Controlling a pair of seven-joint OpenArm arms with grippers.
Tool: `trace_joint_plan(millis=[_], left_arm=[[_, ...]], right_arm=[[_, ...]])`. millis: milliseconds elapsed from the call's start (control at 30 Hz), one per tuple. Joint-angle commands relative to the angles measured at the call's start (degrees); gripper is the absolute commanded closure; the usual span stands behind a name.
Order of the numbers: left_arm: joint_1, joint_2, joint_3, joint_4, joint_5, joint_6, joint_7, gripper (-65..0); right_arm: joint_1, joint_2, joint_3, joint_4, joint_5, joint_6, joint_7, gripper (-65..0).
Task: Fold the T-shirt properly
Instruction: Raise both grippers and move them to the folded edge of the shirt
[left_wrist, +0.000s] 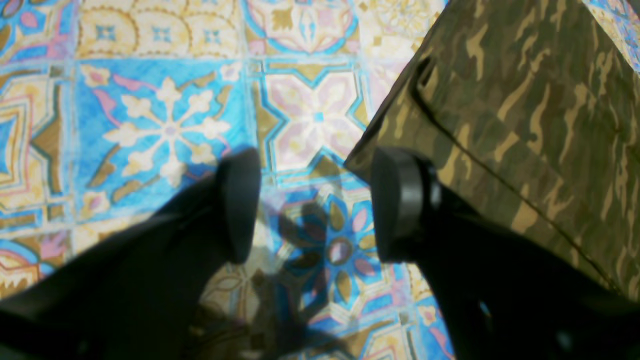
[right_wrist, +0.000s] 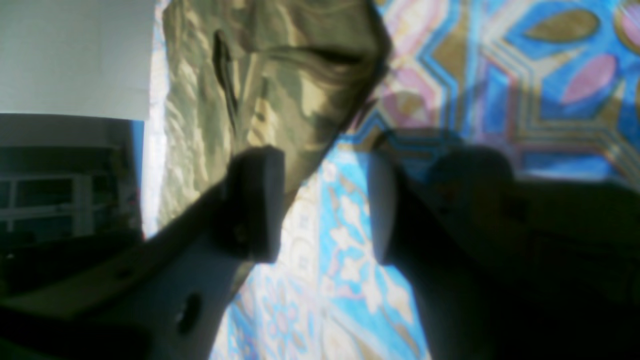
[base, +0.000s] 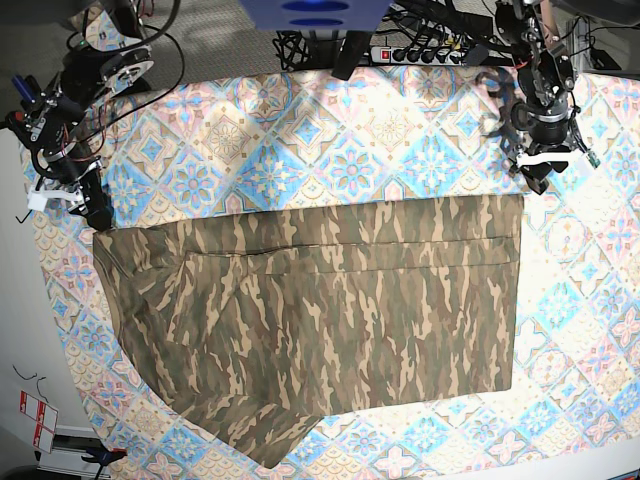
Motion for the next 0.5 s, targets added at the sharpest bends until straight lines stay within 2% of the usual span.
trace_joint_plan(millis=[0, 200, 267, 467], left_arm=[[-0.08, -0.57, -0.22, 1.04, 0.0, -0.31, -1.25, -35.0], [-0.08, -0.57, -0.22, 1.04, 0.0, -0.31, -1.25, -35.0], [-0.08, -0.57, -0.22, 1.04, 0.0, -0.31, -1.25, -35.0], [-0.08, -0.57, -0.31, 1.04, 0.0, -0.31, -1.25, -35.0]], right_arm=[[1.08, 1.78, 0.1, -0.28, 1.3, 0.78, 1.42, -26.8], [3.45, 2.57, 0.1, -6.87, 1.21, 0.78, 6.95, -26.7], [4.6, 3.71, 0.1, -9.51, 1.21, 0.78, 7.04, -26.7], [7.06, 3.8, 0.01, -13.9, -0.37, 0.78, 7.22, -26.6]])
